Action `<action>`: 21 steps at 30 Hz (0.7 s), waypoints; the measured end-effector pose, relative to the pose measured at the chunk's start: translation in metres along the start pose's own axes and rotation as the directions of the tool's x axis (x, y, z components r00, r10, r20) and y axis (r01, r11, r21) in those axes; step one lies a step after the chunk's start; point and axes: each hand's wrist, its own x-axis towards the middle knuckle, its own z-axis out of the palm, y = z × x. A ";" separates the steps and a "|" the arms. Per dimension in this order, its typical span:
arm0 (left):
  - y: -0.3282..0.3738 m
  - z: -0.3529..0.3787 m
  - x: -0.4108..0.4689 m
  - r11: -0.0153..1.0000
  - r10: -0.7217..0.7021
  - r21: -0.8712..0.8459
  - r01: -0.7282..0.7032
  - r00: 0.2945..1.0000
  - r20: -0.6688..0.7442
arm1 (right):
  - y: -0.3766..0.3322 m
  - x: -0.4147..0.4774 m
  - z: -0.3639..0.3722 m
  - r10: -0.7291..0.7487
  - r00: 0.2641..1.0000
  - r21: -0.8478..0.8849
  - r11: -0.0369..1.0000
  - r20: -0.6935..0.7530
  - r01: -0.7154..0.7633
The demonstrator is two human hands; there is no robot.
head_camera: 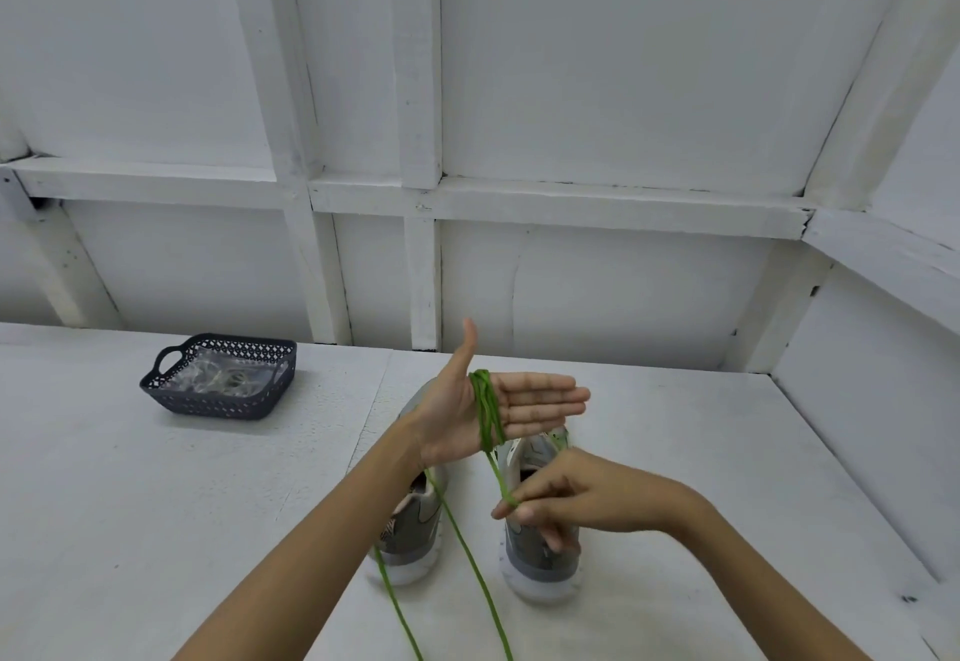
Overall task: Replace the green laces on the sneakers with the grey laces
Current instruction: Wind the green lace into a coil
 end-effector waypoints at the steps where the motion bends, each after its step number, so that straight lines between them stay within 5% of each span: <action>1: -0.002 -0.002 0.001 1.000 -0.005 0.024 0.006 0.999 -0.036 | -0.006 -0.001 -0.005 -0.017 1.000 -0.053 0.998 0.026 0.018; 5: -0.011 -0.002 0.003 0.993 -0.053 0.092 0.070 0.984 -0.173 | -0.036 -0.019 -0.036 -0.010 1.000 -0.153 0.988 0.020 0.013; 10: -0.022 0.000 0.003 0.982 -0.143 0.108 0.155 0.983 -0.114 | -0.043 -0.009 -0.065 -0.166 0.950 -0.426 0.904 -0.266 0.038; 21: -0.019 0.023 0.003 0.975 -0.219 0.064 0.212 0.964 0.151 | -0.006 0.037 -0.064 -0.164 0.858 -0.175 0.981 -0.487 0.088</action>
